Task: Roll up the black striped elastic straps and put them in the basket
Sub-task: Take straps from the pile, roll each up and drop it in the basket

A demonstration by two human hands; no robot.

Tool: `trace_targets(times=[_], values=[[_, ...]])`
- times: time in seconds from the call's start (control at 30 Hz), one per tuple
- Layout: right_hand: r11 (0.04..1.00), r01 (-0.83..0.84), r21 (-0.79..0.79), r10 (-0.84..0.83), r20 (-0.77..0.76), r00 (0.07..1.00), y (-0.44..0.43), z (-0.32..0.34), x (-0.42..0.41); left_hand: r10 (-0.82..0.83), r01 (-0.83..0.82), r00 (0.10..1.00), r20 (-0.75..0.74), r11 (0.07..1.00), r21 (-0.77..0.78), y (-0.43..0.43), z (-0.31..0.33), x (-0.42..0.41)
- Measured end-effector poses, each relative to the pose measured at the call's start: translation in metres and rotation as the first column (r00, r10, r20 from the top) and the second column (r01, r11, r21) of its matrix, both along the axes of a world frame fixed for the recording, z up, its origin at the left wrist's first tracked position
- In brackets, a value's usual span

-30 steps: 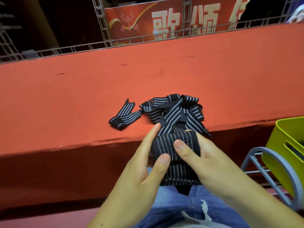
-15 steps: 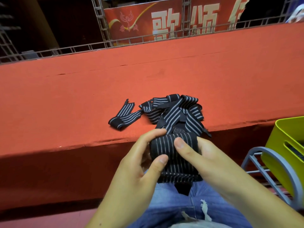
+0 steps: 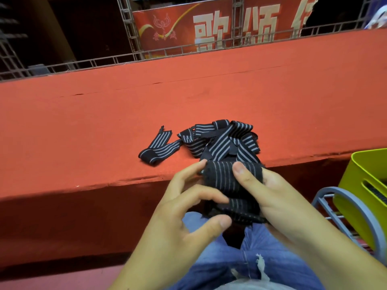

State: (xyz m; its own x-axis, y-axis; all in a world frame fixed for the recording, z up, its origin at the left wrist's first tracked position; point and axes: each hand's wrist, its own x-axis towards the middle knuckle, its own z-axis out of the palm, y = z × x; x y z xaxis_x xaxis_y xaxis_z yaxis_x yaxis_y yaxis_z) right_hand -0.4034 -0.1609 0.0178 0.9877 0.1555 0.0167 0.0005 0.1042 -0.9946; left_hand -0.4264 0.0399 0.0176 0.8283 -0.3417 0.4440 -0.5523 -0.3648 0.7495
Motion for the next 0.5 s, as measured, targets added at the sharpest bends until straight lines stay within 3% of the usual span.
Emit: trace_targets(times=[0.27,0.5], values=[[0.993,-0.014,0.118,0.025,-0.094,0.995,-0.0065,0.0035,0.0021,0.007,-0.011,0.997,0.073,0.999,0.046,0.0018,-0.0002,-0.0011],[0.992,-0.068,0.105,0.073,-0.045,0.996,-0.0063,0.0007,0.0005,0.013,-0.016,1.000,-0.022,0.990,-0.140,0.0007,-0.0008,0.0005]])
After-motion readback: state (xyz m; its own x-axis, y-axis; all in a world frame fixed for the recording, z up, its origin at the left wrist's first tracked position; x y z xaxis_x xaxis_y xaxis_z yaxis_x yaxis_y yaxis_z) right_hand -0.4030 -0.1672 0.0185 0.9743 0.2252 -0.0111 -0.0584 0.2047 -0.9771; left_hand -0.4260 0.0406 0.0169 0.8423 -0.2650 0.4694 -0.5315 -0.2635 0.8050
